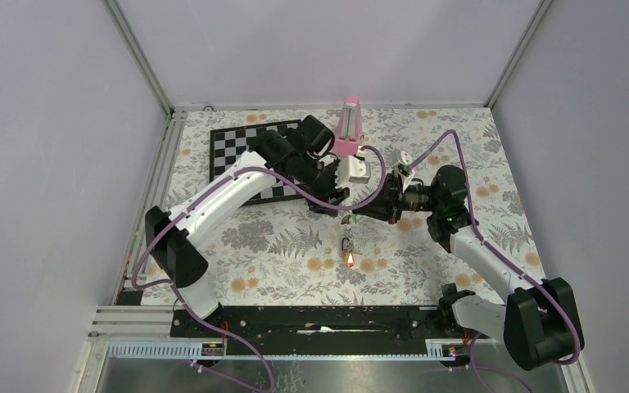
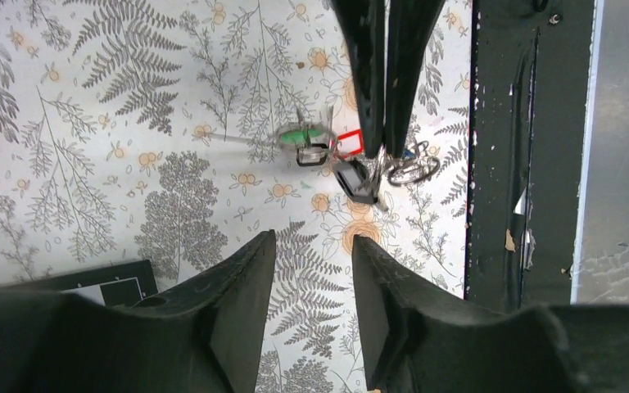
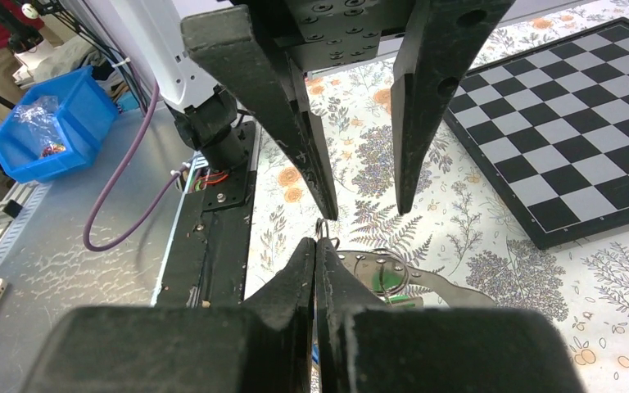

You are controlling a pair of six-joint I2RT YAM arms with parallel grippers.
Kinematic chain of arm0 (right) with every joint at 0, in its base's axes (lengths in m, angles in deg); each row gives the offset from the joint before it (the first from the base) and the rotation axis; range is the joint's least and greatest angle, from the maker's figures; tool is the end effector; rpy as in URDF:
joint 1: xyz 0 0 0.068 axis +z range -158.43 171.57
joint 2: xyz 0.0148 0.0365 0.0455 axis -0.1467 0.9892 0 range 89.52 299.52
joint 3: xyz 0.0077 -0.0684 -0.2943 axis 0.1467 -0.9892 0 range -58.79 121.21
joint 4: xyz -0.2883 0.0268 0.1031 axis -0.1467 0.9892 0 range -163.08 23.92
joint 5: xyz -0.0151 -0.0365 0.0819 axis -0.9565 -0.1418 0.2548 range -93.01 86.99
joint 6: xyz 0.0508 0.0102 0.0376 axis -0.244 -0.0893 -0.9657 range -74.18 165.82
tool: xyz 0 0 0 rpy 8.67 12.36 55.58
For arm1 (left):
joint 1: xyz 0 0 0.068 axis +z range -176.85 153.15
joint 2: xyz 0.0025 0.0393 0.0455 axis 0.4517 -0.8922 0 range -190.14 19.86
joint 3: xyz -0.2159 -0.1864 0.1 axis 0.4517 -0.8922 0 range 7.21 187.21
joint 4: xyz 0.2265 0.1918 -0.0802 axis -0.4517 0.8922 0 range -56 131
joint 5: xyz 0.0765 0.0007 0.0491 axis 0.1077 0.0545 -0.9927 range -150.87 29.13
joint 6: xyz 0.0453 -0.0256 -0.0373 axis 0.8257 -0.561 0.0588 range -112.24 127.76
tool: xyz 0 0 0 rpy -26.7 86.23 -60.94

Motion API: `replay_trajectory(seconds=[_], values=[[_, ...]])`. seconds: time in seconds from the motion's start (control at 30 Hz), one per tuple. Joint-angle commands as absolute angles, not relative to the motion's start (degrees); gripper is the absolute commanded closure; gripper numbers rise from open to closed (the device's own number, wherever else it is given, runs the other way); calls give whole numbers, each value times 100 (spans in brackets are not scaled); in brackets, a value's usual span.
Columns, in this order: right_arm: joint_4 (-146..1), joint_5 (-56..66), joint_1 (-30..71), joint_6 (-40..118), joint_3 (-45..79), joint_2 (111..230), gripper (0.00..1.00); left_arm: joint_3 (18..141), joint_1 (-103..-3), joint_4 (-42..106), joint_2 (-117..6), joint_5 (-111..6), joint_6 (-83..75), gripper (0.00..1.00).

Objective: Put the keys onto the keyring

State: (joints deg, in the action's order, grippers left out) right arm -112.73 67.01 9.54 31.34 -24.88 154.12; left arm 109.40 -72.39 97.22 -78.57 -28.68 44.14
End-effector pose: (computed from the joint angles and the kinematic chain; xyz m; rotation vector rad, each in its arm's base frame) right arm 0.2391 0.1267 0.2954 -1.0967 1.2575 1.2898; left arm 0.2691 -0.3118 0.3839 1.8224 1.7932 -0.7885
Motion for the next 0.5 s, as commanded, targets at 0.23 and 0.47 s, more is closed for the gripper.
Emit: replay_trajectory(seconds=[0.23,0.47], values=[[-11757,6704,853,2938,-2274,15298,100,10067,-7066,8565,-7202,-1681,4376,54],[-11747,6704,844,2954,-2277,15307,100,9827,-7062,8257,-7351,-1445,4143,54]])
